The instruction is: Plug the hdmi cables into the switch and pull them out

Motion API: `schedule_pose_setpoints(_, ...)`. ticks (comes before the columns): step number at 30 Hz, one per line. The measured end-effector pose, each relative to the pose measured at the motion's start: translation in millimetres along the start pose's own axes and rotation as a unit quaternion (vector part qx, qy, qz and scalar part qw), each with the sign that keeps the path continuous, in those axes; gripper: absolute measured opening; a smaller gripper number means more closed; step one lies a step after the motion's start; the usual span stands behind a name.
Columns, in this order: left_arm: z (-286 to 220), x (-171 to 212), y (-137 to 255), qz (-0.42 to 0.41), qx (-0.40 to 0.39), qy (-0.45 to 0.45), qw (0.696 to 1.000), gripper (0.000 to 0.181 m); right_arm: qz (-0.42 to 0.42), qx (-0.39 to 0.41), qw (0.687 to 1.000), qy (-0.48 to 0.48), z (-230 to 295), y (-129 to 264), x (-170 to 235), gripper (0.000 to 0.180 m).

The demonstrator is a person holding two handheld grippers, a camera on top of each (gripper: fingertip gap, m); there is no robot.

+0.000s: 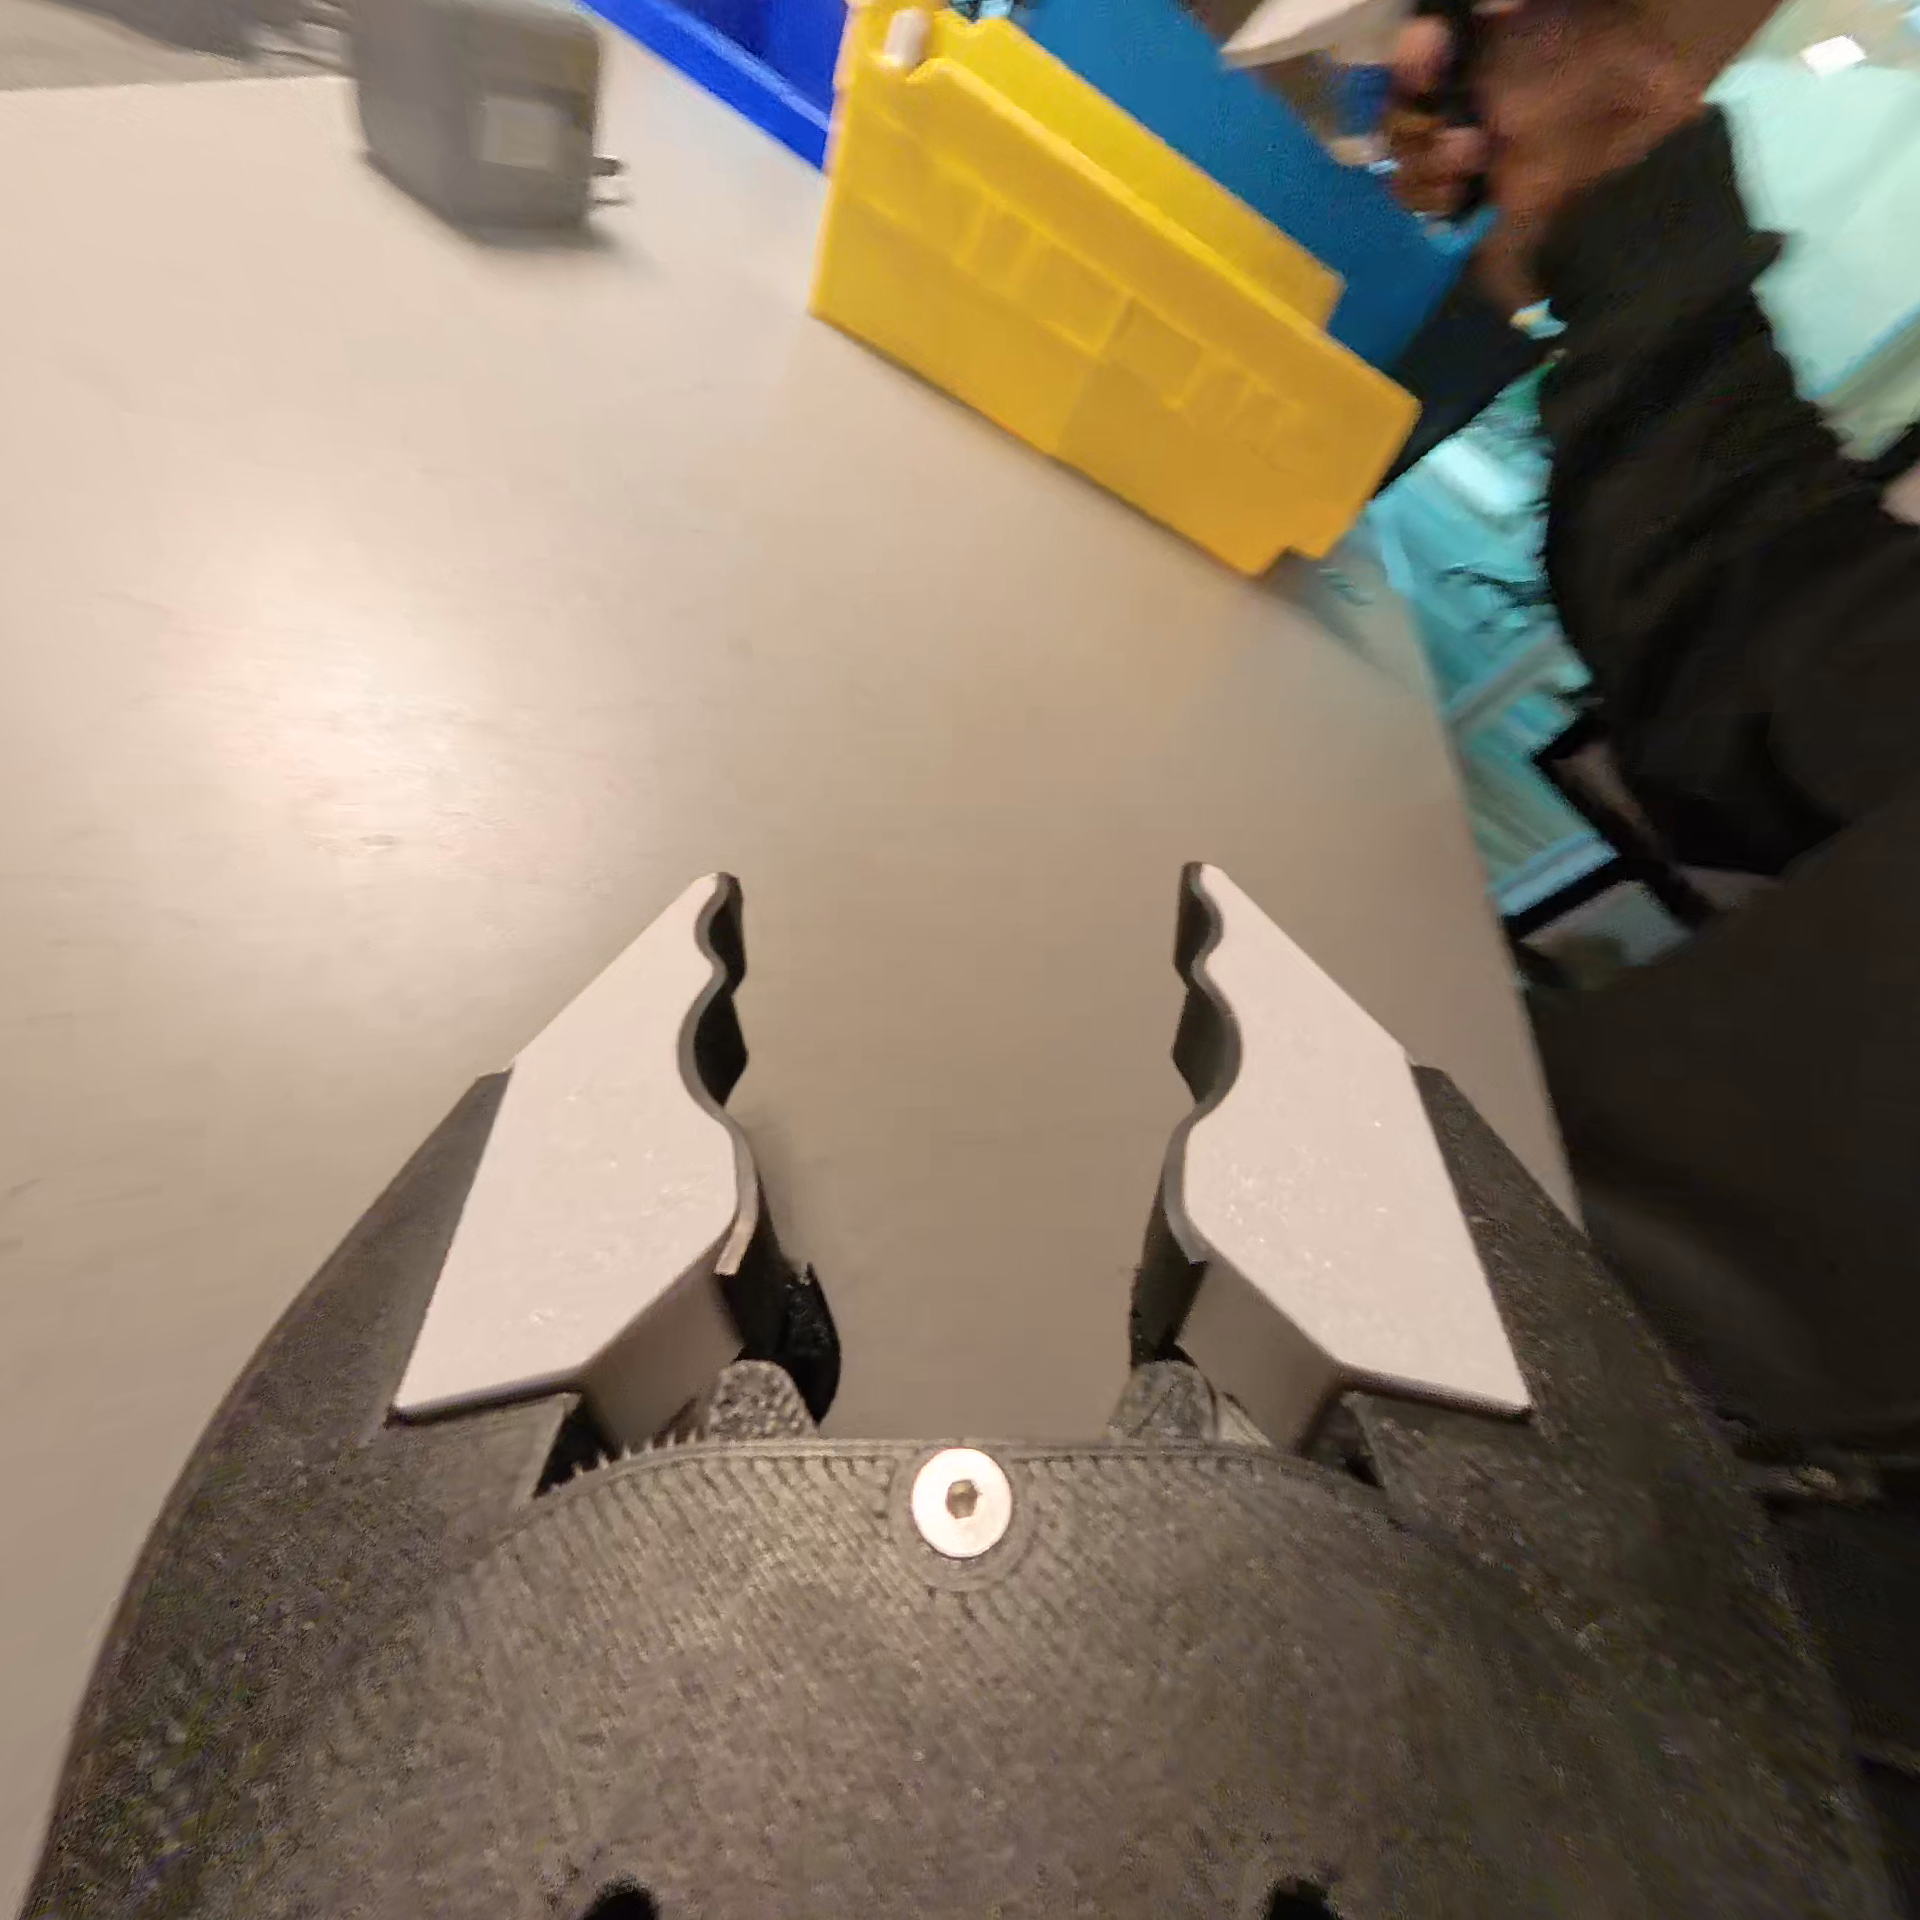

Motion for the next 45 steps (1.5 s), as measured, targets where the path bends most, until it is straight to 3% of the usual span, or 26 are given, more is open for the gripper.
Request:
schedule_pose_setpoints(5, 17.9, -5.4, 15.7, -0.001, -0.169, -0.061, 0.984, 0.091, -0.094, -0.045, 0.995, -0.009, 97.1, 29.9, 19.9, 0.076)
schedule_pose_setpoints(10, 13.8, -7.6, 83.7, -0.078, -0.336, -0.044, 0.938, 0.097, -0.042, -0.006, 0.999, -0.023, 131.1, 26.3, 64.3, 0.086)
schedule_pose_setpoints(14, -20.4, 20.0, 181.6, -0.127, -0.498, -0.003, 0.858, 0.098, -0.026, 0.012, 0.998, -0.052, 125.2, 19.5, 91.4, 0.09)
schedule_pose_setpoints(19, -61.7, 58.3, 304.4, -0.034, -0.713, 0.055, 0.698, 0.097, 0.004, 0.013, 0.998, -0.066, 124.1, 0.0, 97.2, 0.093)
schedule_pose_setpoints(21, -53.1, 77.6, 330.6, 0.001, -0.738, 0.09, 0.669, 0.1, 0.026, 0.018, 0.998, -0.055, 123.7, -10.8, 96.0, 0.091)
schedule_pose_setpoints(24, -20.7, 108.9, 333.3, 0.067, -0.701, 0.142, 0.696, 0.084, 0.035, 0.04, 0.998, -0.042, 121.6, -21.0, 92.7, 0.075)
schedule_pose_setpoints(25, -13.0, 115.8, 331.4, 0.085, -0.694, 0.142, 0.701, 0.079, 0.03, 0.047, 0.998, -0.041, 121.8, -22.3, 91.9, 0.062)
schedule_pose_setpoints(27, -5.0, 122.4, 328.4, 0.092, -0.694, 0.125, 0.703, 0.046, 0.007, 0.051, 0.998, -0.046, 124.4, -22.9, 91.2, 0.031)
schedule_pose_setpoints(29, -3.4, 124.2, 325.9, 0.077, -0.7, 0.096, 0.704, 0.012, -0.01, 0.072, 0.996, -0.046, 125.1, -22.4, 94.3, 0.017)
schedule_pose_setpoints(30, -3.5, 124.7, 325.3, 0.07, -0.699, 0.084, 0.706, 0.009, -0.017, 0.083, 0.996, -0.04, 125.3, -21.3, 96.3, 0.006)
schedule_pose_setpoints(37, -15.7, 129.6, 314.8, 0.007, -0.626, 0.033, 0.779, 0.004, -0.033, 0.043, 0.998, -0.023, 142.7, -10.2, 104.0, 0.005)
schedule_pose_setpoints(45, -46.1, 133.1, 293.9, 0.015, -0.461, -0.068, 0.885, 0.005, -0.036, -0.055, 0.997, 0.037, 180.7, -6.3, 101.1, 0.006)
Point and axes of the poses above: each gripper's, where its closed fingertips meet, y back along the fingers, x out of its underside, z = x × y across the jaws, the point moved 8 cm from there along y, back along the fingers, and after that the axes turned 7 degrees about -x, right-handed, at the moved point
